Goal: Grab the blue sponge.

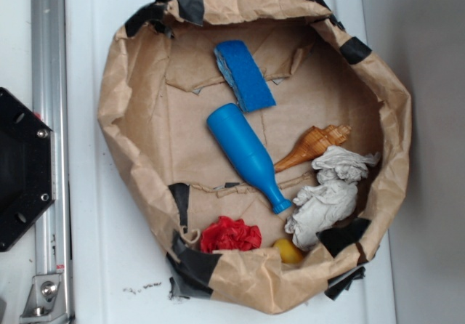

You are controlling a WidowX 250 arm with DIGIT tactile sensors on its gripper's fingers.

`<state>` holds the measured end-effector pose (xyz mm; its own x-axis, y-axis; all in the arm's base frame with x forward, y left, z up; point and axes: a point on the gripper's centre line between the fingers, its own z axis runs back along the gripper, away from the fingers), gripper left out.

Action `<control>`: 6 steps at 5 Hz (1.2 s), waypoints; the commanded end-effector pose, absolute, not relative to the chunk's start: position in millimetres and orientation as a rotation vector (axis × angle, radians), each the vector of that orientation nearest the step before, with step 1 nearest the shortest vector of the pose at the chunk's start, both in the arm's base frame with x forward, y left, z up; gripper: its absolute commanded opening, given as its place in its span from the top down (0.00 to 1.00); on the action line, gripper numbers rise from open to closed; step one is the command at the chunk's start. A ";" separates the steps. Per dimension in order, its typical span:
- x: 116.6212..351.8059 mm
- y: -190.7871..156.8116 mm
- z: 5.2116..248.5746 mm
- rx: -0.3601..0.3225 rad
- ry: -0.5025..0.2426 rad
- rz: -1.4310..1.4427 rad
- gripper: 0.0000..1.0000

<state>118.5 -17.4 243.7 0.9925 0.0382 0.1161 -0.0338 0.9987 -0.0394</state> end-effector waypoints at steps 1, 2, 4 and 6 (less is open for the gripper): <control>118.5 -17.4 243.7 -0.037 -0.117 0.036 0.00; 148.2 17.1 223.1 -0.018 -0.116 0.032 0.00; 202.5 46.7 181.6 0.048 -0.082 -0.090 0.00; 234.1 28.6 139.8 0.123 -0.093 -0.594 0.00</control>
